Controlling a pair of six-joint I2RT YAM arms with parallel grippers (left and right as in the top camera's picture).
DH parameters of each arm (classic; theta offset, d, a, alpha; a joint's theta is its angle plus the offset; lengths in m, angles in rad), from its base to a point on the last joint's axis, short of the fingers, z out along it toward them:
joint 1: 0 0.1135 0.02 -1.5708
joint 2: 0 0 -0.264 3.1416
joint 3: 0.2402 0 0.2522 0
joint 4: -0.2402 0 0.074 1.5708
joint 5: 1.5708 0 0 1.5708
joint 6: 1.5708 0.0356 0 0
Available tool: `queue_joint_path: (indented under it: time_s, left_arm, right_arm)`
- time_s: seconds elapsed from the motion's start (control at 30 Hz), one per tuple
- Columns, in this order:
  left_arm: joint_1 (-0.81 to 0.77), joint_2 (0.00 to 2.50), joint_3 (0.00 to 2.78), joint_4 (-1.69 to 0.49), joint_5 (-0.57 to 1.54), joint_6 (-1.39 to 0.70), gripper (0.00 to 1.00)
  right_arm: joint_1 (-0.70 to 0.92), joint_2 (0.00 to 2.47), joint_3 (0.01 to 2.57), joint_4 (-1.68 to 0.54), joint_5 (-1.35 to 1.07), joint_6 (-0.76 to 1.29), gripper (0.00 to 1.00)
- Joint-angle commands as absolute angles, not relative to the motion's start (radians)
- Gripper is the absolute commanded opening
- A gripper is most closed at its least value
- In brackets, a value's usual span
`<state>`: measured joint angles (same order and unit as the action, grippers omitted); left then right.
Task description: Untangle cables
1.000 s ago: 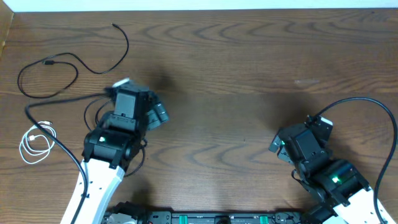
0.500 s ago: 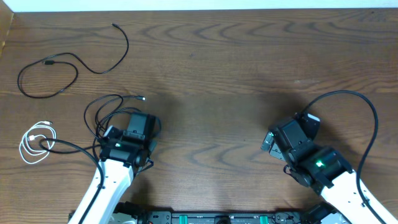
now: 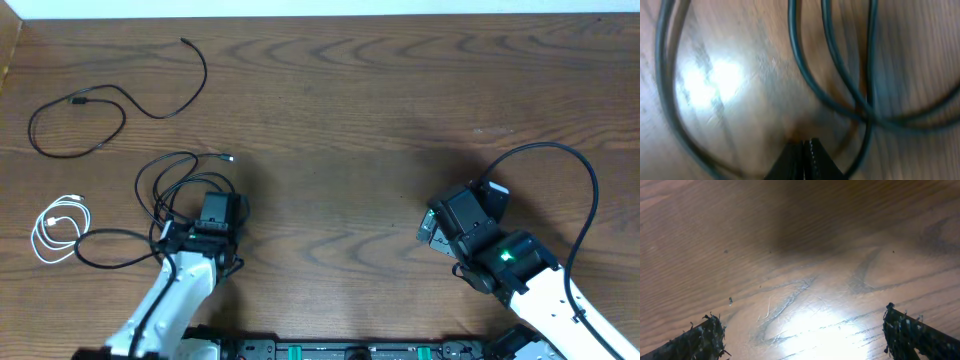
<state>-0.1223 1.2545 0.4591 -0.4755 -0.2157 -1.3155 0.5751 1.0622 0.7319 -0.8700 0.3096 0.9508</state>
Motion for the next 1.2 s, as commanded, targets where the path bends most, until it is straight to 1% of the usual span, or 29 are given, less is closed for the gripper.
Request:
queue_joint_path:
  time_s: [0.0, 0.13, 0.27, 0.37, 0.43, 0.57, 0.67, 0.73, 0.83, 0.93, 1.03, 1.17]
  left_arm:
    - [-0.094, 1.34, 0.453, -0.418, -0.237, -1.293, 0.08]
    - [-0.072, 1.455, 0.453, -0.23, -0.237, -1.206, 0.08]
    - [-0.038, 1.501, 0.453, -0.097, -0.253, -1.143, 0.08]
    - [0.002, 1.5, 0.453, -0.036, -0.289, -1.1, 0.08]
    - [0.038, 1.5, 0.458, -0.009, -0.288, -1.066, 0.08]
    - [0.095, 1.5, 0.474, -0.003, -0.281, -1.066, 0.08]
    - [0.131, 1.5, 0.479, 0.067, -0.268, -1.017, 0.08]
    - [0.149, 1.499, 0.485, 0.108, -0.19, -0.971, 0.08]
    - [0.164, 1.485, 0.489, 0.111, 0.076, -0.97, 0.08]
    - [0.165, 1.452, 0.49, 0.122, 0.249, -1.037, 0.08]
    - [0.165, 1.374, 0.49, 0.126, 0.308, -1.079, 0.08]
    - [0.165, 1.196, 0.49, 0.084, 0.303, -1.069, 0.08]
  right_arm:
    - [0.57, 1.065, 0.735, -0.87, 0.322, 0.961, 0.99]
    - [0.57, 1.065, 0.735, -0.871, 0.322, 0.96, 0.99]
    - [0.57, 1.065, 0.735, -0.871, 0.322, 0.96, 0.99]
    - [0.57, 1.065, 0.735, -0.871, 0.322, 0.96, 0.99]
    - [0.57, 1.065, 0.735, -0.871, 0.322, 0.961, 0.99]
    - [0.57, 1.065, 0.735, -0.863, 0.322, 0.961, 0.99]
    - [0.57, 1.065, 0.735, -0.857, 0.322, 0.961, 0.99]
    - [0.57, 1.065, 0.735, -0.857, 0.322, 0.961, 0.99]
    - [0.57, 1.065, 0.735, -0.856, 0.322, 0.961, 0.99]
    - [0.57, 1.065, 0.735, -0.855, 0.31, 0.961, 0.99]
    - [0.57, 1.065, 0.735, -0.859, 0.29, 0.96, 0.99]
    - [0.57, 1.065, 0.735, -0.87, 0.284, 0.945, 0.99]
